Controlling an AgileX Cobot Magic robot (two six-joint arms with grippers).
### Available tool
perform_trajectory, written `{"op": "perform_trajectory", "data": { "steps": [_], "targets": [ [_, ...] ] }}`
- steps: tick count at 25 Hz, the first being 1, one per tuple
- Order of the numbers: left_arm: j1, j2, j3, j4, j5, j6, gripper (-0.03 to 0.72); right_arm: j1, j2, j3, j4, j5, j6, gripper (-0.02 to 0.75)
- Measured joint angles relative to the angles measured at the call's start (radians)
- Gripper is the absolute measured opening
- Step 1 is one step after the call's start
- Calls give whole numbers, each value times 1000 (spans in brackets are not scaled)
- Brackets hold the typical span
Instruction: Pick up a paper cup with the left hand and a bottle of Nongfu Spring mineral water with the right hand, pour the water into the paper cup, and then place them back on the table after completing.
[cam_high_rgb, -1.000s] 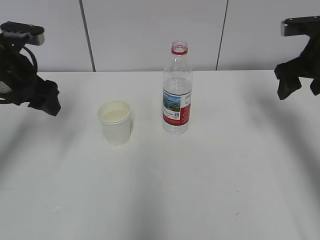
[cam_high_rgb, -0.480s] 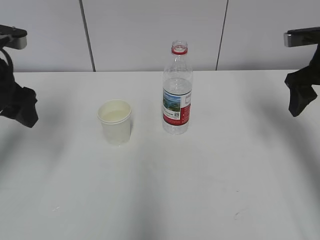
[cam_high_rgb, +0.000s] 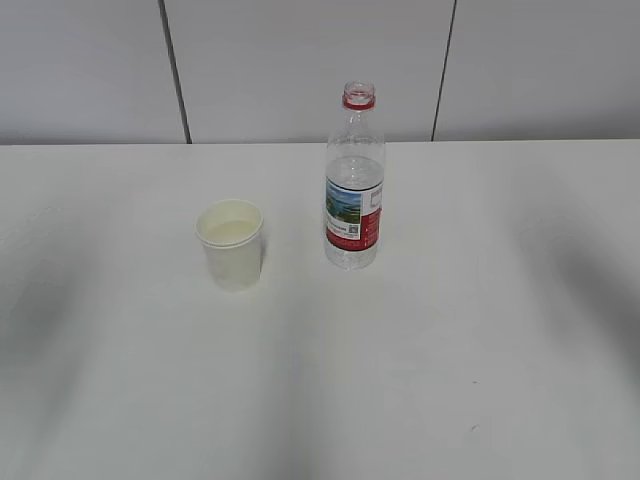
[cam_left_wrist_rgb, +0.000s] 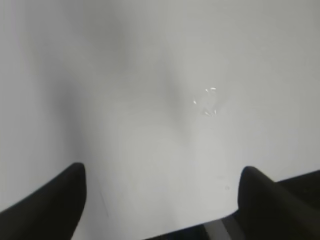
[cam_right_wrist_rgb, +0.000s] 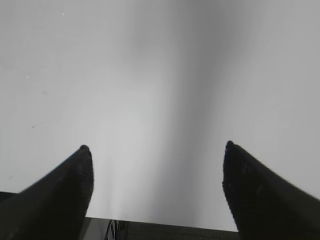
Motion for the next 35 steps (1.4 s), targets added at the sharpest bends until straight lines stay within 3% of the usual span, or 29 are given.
{"op": "perform_trajectory", "data": {
  "steps": [14, 22, 35],
  "targets": [
    [0, -498, 179, -48, 132, -57, 563, 0, -590, 416, 0, -10, -2, 592],
    [0, -666, 303, -52, 143, -61, 563, 0, -888, 541, 0, -16, 2, 592],
    [0, -1077, 345, -52, 80, -61, 558, 0, -1252, 655, -14, -33, 26, 592]
  ]
}}
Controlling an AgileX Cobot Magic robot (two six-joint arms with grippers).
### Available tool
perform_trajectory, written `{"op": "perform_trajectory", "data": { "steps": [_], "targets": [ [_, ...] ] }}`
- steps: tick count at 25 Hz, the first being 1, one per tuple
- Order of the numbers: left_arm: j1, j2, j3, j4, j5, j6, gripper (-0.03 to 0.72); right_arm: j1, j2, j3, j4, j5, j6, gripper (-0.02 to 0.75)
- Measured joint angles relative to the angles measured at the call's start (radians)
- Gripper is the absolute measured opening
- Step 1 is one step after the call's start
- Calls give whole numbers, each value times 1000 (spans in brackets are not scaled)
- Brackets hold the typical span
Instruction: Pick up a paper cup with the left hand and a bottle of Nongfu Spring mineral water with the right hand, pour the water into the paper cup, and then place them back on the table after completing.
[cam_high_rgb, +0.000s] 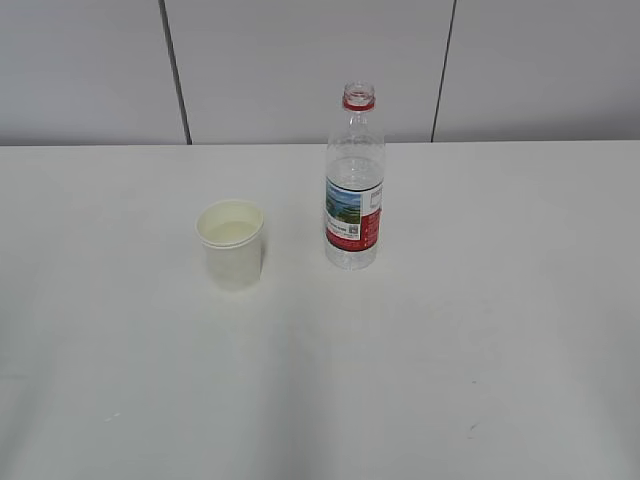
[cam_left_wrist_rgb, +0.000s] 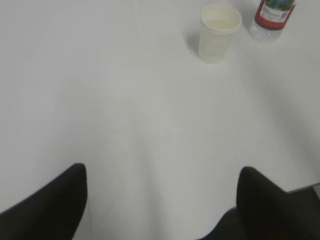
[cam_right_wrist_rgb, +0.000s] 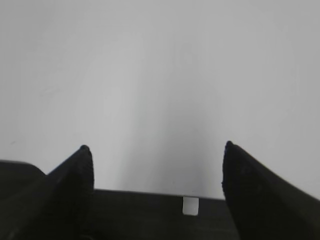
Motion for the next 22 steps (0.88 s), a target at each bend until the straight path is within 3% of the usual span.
{"op": "perform_trajectory", "data": {
  "steps": [8, 22],
  "targets": [
    [0, -91, 0, 0, 3, 0, 548, 0, -156, 19, -2, -25, 8, 592],
    [0, -91, 0, 0, 4, 0, 542, 0, -163, 20, -2, -28, 16, 592]
  ]
}}
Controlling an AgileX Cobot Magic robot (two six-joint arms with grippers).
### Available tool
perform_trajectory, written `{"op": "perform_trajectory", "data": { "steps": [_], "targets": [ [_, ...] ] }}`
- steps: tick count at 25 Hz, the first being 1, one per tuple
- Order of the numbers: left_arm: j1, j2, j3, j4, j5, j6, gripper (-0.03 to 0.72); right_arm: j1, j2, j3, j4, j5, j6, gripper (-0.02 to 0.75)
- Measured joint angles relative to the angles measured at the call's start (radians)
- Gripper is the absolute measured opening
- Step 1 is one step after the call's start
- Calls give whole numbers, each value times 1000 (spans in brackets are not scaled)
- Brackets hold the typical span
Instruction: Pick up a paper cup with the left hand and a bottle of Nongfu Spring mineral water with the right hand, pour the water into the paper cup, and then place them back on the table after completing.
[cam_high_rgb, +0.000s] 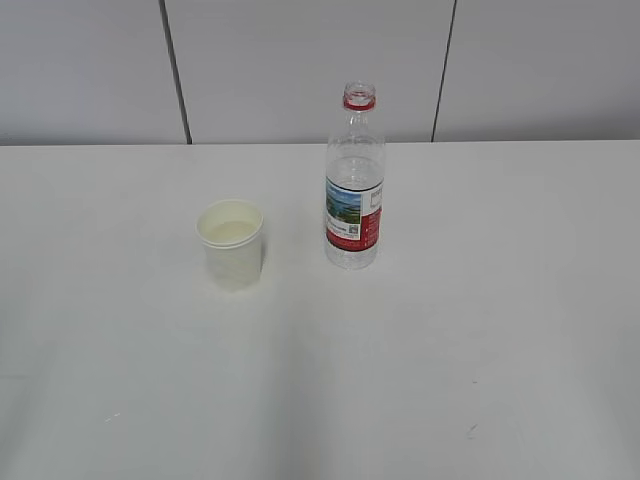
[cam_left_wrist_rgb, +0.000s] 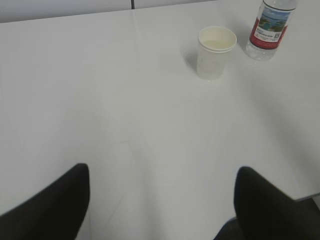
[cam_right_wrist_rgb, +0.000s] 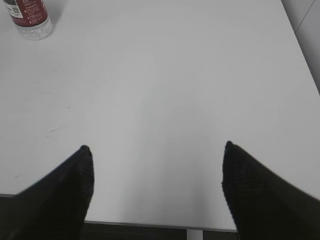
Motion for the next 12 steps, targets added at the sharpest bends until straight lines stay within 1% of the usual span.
{"op": "perform_trajectory", "data": {
  "steps": [5, 7, 12],
  "targets": [
    [9, 0, 0, -1, 0, 0, 533, 0, 0, 0, 0, 0, 0, 591],
    [31, 0, 0, -1, 0, 0, 531, 0, 0, 0, 0, 0, 0, 590],
    [114, 0, 0, -2, 0, 0, 521, 0, 0, 0, 0, -1, 0, 589]
  ]
}}
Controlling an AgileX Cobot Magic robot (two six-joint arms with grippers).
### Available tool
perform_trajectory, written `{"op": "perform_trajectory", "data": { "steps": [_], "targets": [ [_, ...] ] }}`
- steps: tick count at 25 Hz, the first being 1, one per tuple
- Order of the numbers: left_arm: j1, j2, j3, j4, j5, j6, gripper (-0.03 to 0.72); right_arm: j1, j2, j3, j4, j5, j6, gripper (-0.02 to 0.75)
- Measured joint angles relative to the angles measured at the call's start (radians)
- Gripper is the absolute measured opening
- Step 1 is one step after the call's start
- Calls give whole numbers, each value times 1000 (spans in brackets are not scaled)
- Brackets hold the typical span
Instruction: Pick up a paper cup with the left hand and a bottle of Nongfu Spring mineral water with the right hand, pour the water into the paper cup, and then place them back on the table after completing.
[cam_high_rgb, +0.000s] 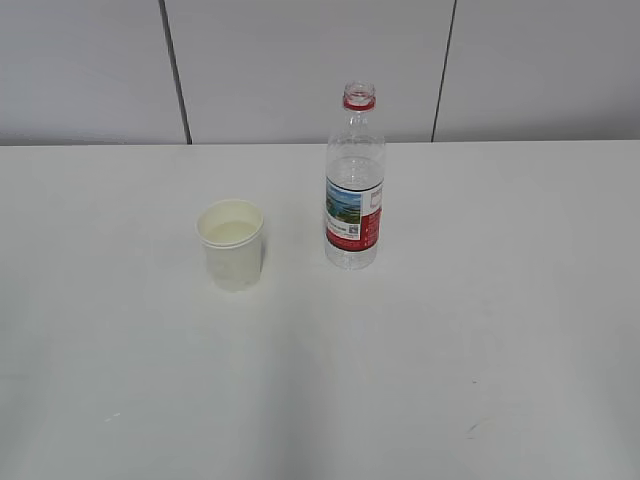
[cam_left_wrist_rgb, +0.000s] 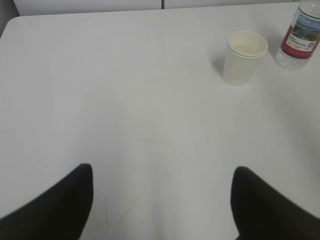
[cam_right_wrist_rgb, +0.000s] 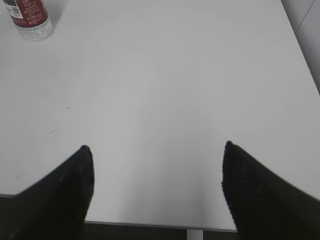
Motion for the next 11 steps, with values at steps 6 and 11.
{"op": "perform_trajectory", "data": {
  "steps": [6, 11],
  "targets": [
    [25, 0, 0, -1, 0, 0, 517, 0, 0, 0, 0, 0, 0, 589],
    [25, 0, 0, -17, 0, 0, 512, 0, 0, 0, 0, -2, 0, 588]
  ]
}}
